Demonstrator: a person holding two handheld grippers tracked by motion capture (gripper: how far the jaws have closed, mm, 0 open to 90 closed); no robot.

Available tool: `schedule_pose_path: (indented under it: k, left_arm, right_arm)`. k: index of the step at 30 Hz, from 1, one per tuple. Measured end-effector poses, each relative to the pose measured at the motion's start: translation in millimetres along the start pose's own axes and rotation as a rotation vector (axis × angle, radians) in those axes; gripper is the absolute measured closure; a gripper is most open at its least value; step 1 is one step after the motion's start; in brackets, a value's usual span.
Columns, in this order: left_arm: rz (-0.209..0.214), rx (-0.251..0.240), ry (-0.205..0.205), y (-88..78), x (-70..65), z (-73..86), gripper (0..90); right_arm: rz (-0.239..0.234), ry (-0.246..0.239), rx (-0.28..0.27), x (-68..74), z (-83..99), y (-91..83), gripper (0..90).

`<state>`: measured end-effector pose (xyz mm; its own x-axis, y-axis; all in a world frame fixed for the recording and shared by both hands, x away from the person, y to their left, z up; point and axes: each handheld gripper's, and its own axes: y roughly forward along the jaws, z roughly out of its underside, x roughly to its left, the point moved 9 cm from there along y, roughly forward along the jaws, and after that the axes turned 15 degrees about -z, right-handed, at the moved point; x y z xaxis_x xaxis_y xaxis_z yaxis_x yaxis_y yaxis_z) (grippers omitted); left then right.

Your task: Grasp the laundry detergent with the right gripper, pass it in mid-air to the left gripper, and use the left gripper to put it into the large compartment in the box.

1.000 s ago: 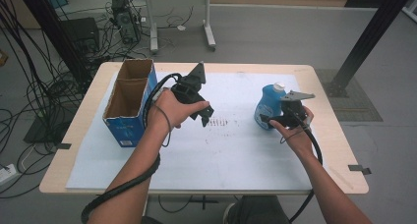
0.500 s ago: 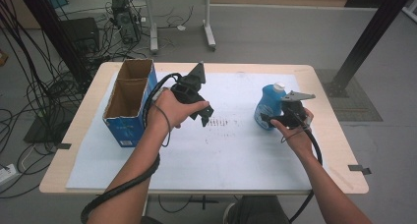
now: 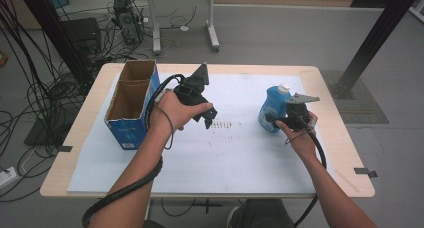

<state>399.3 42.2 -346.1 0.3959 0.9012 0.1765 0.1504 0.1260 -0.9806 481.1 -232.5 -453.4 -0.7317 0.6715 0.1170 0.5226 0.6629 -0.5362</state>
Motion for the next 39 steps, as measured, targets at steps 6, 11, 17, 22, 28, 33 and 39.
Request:
schedule_pose_path:
  k: [6,11,17,22,28,33,39]
  left_arm:
    - [0.003,0.002,0.004,-0.3,-0.4,0.5,6.0]
    - [0.001,-0.001,0.001,-1.1,-0.4,0.4,6.0]
    - [0.0,-0.002,0.004,-1.4,0.3,0.5,6.0]
    - [0.0,-0.003,0.003,-1.5,0.3,0.3,6.0]
    - [0.001,-0.002,-0.002,-1.7,0.5,0.6,6.0]
    - [-0.002,-0.001,0.0,-2.8,1.3,0.8,6.0]
    - [-0.003,-0.003,-0.001,-4.1,0.8,0.8,6.0]
  right_arm:
    - [0.004,-0.004,0.003,-0.4,1.2,1.3,34.1]
    - [-0.007,-0.01,0.001,1.5,0.9,2.0,39.4]
    - [-0.004,-0.013,-0.006,1.7,1.4,1.9,39.9]
    - [-0.005,-0.013,-0.004,1.8,1.3,2.0,40.1]
    - [-0.006,-0.012,-0.003,1.8,1.2,2.0,40.3]
    - [-0.007,-0.011,0.0,1.8,1.1,2.0,40.5]
    - [-0.005,-0.015,0.004,1.8,0.9,2.0,40.6]
